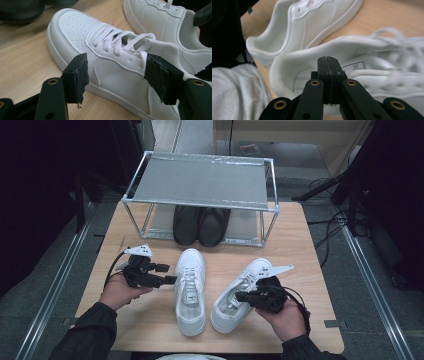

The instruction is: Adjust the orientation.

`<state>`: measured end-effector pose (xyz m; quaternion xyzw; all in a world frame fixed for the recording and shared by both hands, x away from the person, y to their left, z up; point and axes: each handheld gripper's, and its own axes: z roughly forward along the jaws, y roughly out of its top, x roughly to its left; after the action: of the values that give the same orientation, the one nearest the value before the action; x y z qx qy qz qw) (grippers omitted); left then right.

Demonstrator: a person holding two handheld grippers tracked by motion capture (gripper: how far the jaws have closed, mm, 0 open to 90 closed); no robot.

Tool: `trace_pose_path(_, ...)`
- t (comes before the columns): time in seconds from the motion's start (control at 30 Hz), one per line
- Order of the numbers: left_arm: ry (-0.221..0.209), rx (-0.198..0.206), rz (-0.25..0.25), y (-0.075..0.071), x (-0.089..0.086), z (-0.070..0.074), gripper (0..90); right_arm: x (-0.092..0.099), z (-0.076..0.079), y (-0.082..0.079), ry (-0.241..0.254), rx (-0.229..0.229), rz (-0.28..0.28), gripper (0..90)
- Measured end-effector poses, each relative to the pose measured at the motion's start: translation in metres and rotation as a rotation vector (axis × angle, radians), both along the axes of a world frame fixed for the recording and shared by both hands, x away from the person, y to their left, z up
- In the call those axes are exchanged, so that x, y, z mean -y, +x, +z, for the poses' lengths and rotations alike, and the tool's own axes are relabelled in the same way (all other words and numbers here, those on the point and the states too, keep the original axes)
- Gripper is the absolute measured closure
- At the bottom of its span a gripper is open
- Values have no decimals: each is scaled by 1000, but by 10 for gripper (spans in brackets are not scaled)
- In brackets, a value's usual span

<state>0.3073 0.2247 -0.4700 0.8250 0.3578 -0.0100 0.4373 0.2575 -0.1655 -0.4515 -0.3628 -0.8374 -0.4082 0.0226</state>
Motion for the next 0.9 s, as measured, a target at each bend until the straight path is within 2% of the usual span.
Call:
trace_pose_path(0.1,10,-3,2,2,-1,-2,376,12,4,-2,19,26,-37,900)
trace_pose_path(0.2,13,1,15,3,-1,-3,413,25,4,-2,-7,42,-90,900)
trace_pose_path(0.27,39,20,35,2,-1,-2,485,32,0,-1,-29,52,-123,900)
trace_pose_path(0.3,52,23,39,3,0,-2,553,35,-2,1,-35,44,-138,900)
trace_pose_path(0.37,57,43,45,4,0,-1,645,40,-8,4,-46,26,-159,900)
trace_pose_path(0.5,56,55,40,4,-1,1,775,46,-18,11,-115,-8,-194,900)
trace_pose_path(0.63,61,45,34,5,0,0,805,46,-29,17,-171,-52,-210,900)
trace_pose_path(0.9,56,33,37,6,-1,-3,804,41,-32,28,-152,-53,-197,900)
